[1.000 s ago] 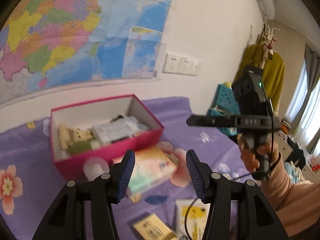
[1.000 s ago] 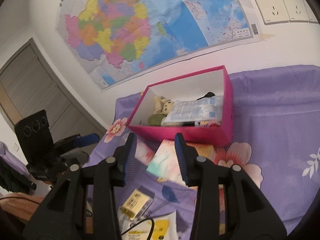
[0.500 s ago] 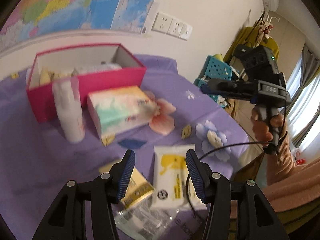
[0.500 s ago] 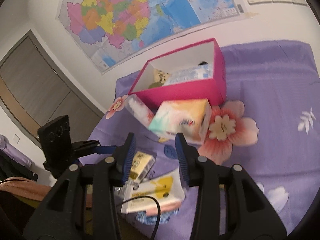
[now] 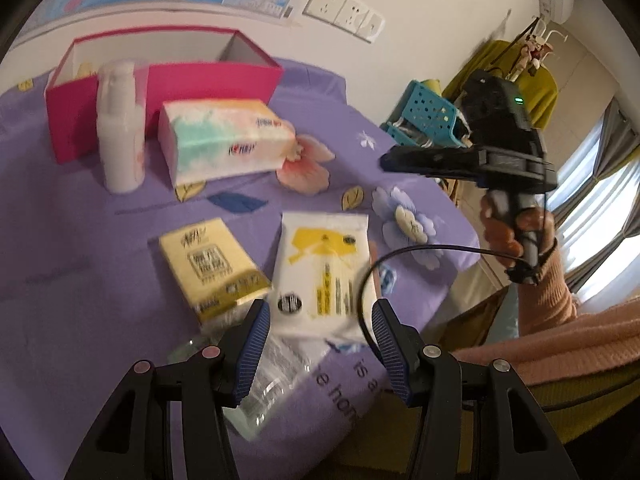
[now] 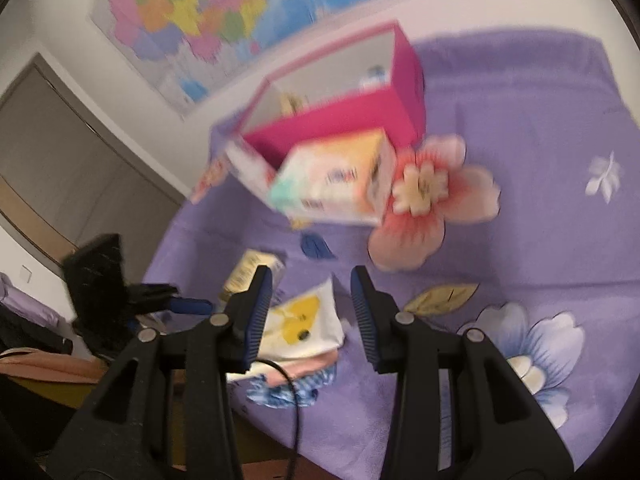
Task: Organize soft objects
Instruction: 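Move the right gripper back down to the white-yellow wet wipes pack, then grasp the white-yellow wet wipes pack with the right gripper and lift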
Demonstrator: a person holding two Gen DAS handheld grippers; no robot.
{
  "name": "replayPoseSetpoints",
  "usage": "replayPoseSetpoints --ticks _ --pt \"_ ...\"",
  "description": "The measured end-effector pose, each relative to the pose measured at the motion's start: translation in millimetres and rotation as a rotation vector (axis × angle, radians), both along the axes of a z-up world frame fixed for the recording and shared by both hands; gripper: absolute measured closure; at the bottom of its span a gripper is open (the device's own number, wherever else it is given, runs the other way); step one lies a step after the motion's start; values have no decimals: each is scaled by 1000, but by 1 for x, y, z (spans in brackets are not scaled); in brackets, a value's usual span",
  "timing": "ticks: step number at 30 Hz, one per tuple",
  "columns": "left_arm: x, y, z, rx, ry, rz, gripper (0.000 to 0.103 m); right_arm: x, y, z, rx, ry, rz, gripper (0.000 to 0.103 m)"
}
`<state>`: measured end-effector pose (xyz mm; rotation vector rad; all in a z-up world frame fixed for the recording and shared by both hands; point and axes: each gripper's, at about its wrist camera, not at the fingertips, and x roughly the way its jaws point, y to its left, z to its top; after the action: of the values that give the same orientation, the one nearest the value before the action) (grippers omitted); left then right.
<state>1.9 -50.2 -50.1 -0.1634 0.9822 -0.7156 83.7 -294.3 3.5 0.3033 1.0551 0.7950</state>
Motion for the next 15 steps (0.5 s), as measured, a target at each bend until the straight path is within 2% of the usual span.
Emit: replayPoseSetpoints --ticks 4,9,12,13,15 --pt "-4 2 -9 -25 61 -17 49 4 15 -37 -36 93 47 60" --pt "-3 -3 -18 -68 123 -43 49 6 28 -62 -25 166 87 60" --pt "-1 -6 -23 -78 148 -43 48 6 31 -70 -17 178 105 61" --pt "0 -6 -24 -81 156 -42 48 6 32 -70 -14 172 106 70" --pt "1 -6 -25 -96 168 -45 48 6 30 -69 -4 164 98 80"
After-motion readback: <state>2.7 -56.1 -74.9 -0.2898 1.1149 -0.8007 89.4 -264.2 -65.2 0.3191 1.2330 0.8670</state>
